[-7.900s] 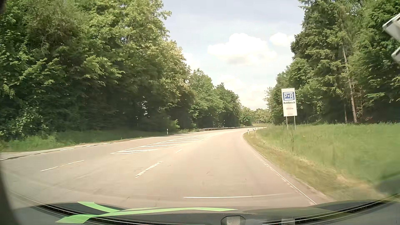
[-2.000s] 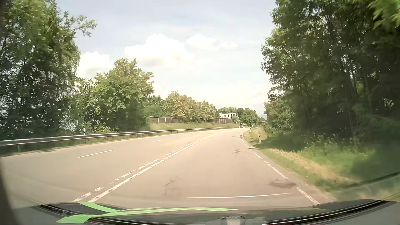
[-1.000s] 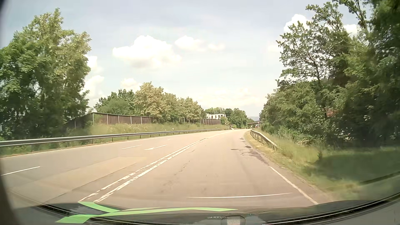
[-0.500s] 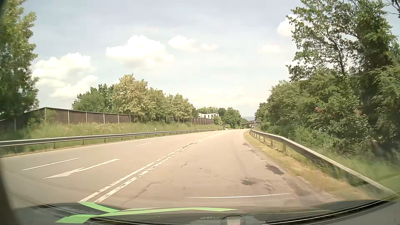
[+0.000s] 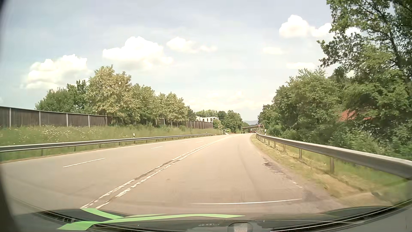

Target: Follow the waypoints while adhering to traffic rules and regulations

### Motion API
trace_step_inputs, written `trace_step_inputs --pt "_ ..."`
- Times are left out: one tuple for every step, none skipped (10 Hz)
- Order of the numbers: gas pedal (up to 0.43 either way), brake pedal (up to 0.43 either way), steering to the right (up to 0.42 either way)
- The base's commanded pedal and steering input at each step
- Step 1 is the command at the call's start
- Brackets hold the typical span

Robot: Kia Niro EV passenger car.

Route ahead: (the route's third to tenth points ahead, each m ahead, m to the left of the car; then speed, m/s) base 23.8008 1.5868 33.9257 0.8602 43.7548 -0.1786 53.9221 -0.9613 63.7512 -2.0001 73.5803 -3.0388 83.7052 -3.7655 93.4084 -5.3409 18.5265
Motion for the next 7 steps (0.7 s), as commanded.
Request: trace_step_inputs --pt "0.157 0.0 0.011" --pt "0.15 0.0 0.011" --pt "0.138 0.0 0.011" --pt "0.13 0.0 0.011" --pt "0.118 0.0 0.011" --pt "0.118 0.0 0.011" --pt "0.11 0.0 0.011"
